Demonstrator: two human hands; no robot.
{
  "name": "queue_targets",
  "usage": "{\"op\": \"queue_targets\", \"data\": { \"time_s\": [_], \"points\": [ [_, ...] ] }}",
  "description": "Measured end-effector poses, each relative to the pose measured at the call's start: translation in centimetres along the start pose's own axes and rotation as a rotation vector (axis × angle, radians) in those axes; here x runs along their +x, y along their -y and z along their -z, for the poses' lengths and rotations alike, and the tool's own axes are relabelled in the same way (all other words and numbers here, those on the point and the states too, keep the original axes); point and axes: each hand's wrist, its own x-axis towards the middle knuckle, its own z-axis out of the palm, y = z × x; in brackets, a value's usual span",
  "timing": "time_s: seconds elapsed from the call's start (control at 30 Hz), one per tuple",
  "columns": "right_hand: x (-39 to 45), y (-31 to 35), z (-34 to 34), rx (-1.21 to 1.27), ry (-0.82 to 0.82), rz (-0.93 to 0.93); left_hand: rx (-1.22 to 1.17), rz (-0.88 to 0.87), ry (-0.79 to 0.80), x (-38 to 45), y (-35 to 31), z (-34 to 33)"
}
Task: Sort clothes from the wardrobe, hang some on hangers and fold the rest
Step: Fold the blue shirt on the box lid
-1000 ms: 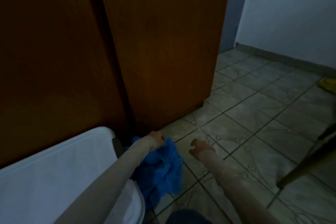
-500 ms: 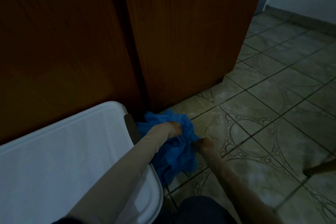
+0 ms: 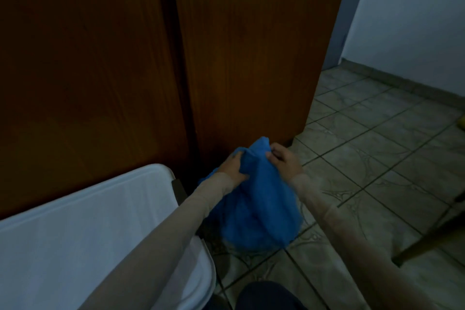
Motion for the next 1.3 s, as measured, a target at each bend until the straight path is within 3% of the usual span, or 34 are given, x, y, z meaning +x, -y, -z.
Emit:
{"op": "queue_targets", "data": {
  "time_s": [0.07,0.2,0.37,0.43,0.53,0.63,0.77,0.87,1.07,1.3],
  "points": [
    [-0.1,2.4,1.6,0.016,0.002,0.109,-0.048,-0.041,-0.108,-0.9,-1.8,1.4],
    [-0.9,6.6,4.2,-0.035,0.036,0.272,0.142,-0.167,-0.266,-2.6,-5.1,4.2],
    [-2.7,8.4,6.4,-0.052,-0.043,0.383,-0.394,-0.336,-0.281,-5.9,-8.6,6.2],
    [-3.6,8.6,7.0,0.019,-0.116,0.306,-0.471,-0.379,-0.245,-6.9,-9.5,7.6],
    [-4.1,8.3,7.6,0.161,-0.203,0.037,-0.468,-0.415,-0.139,-8.7,-10.8,9.7],
    [-4.8,7.9,7.2,0.148,-0.117,-0.123,-0.513,-0.392,-0.095,-10.3,-11.6,11.3],
    [-5.9,9.1,5.5,0.152,0.003,-0.121,-0.571,-0.324,-0.061,-11.9,-11.9,12.8],
    [-6.2,10.6,4.4,0.093,0.028,0.008,-0.504,-0.255,-0.136,-12.6,-11.1,14.1],
    [-6.1,14.3,4.6,0.18,-0.206,0.18,0.013,-0.083,-0.257,-13.7,-8.0,16.6],
    [-6.1,18.3,5.8,0.12,-0.325,0.286,-0.085,-0.102,-0.299,-14.2,-7.8,17.1]
  ]
}}
